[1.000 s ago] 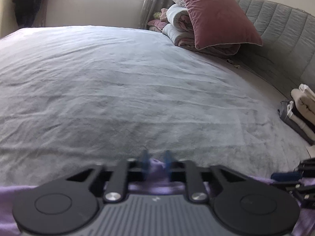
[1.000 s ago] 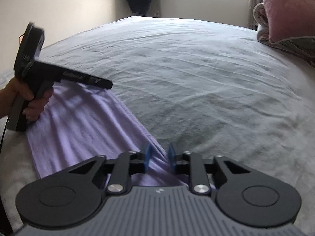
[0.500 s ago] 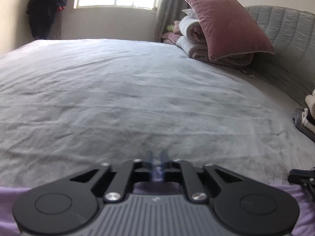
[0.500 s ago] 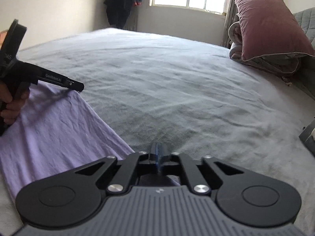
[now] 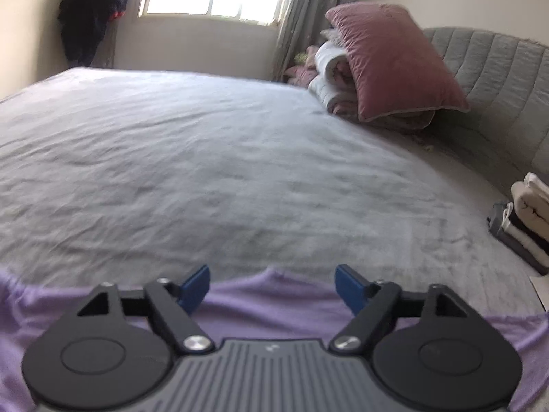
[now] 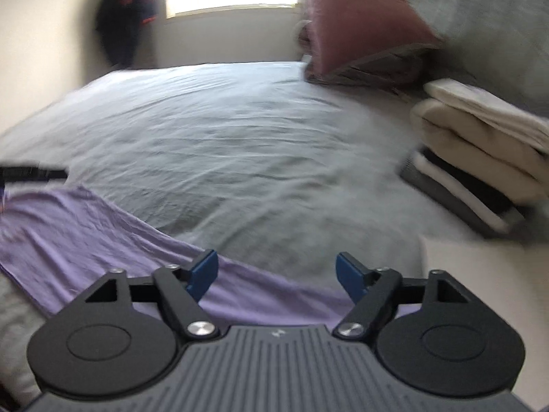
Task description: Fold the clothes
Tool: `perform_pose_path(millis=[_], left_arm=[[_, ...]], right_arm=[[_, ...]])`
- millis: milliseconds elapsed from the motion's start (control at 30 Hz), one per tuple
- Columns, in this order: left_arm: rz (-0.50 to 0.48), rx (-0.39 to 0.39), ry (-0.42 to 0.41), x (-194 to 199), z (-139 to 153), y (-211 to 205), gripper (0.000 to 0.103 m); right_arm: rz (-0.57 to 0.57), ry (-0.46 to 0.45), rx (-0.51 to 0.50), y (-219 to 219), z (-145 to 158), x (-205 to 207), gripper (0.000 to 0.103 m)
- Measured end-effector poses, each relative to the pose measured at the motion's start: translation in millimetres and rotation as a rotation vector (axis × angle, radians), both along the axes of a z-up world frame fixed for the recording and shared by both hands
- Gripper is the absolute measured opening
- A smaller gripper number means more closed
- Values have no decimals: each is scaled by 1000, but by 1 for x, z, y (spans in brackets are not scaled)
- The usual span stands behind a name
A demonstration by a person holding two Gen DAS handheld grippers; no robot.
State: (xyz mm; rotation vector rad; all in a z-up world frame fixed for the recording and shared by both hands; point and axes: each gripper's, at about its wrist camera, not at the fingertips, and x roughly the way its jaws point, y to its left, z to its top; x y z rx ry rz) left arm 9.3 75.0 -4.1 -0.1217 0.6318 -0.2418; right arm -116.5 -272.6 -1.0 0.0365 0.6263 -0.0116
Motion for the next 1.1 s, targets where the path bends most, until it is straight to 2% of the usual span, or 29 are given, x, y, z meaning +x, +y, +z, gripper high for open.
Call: perform_pose_path(millis=[100, 200, 333, 400, 467, 667, 767, 833, 867, 933, 967, 1000, 1033, 1100], left_arm=[[-15, 16, 64, -11, -1, 4, 91], [-28, 41, 107, -22, -4, 9, 94], [-30, 86, 107, -35, -5, 18, 96], [-17, 82, 111, -41, -5, 25, 96], [-11, 56, 129, -43, -6, 32, 96], [7, -61, 174, -47, 2, 48, 96], [33, -167, 244, -40, 15, 54, 95], [-6, -260, 269, -38, 23, 57, 95], [-26, -292, 267, -39, 25, 57, 95], [-60, -337, 245, -43, 25, 57, 95], [-86, -353, 218, -46, 21, 57, 95], [-110, -377, 204, -48, 16, 58, 94], [-122, -401, 220, -47, 11, 58, 92], [-146, -449, 252, -45, 2, 59, 88]], right_arm=[[-86, 16, 67, -10, 3, -30, 88], [-171, 33, 161, -19, 2, -59, 88], [-247, 52, 337, -24, -14, -85, 88], [-302, 51, 404, -24, -25, -93, 88], [-368, 36, 460, -24, -36, -100, 88], [-493, -157, 558, -31, -55, -105, 81], [-563, -233, 585, -39, -62, -99, 78], [-611, -276, 593, -42, -64, -97, 75], [-633, -291, 583, -40, -65, -94, 72], [-661, -304, 541, -36, -65, -89, 60], [-661, -305, 522, -34, -65, -87, 45], [-659, -305, 502, -32, -64, -85, 16], [-646, -305, 480, -29, -61, -82, 7], [-617, -308, 434, -23, -55, -76, 8]])
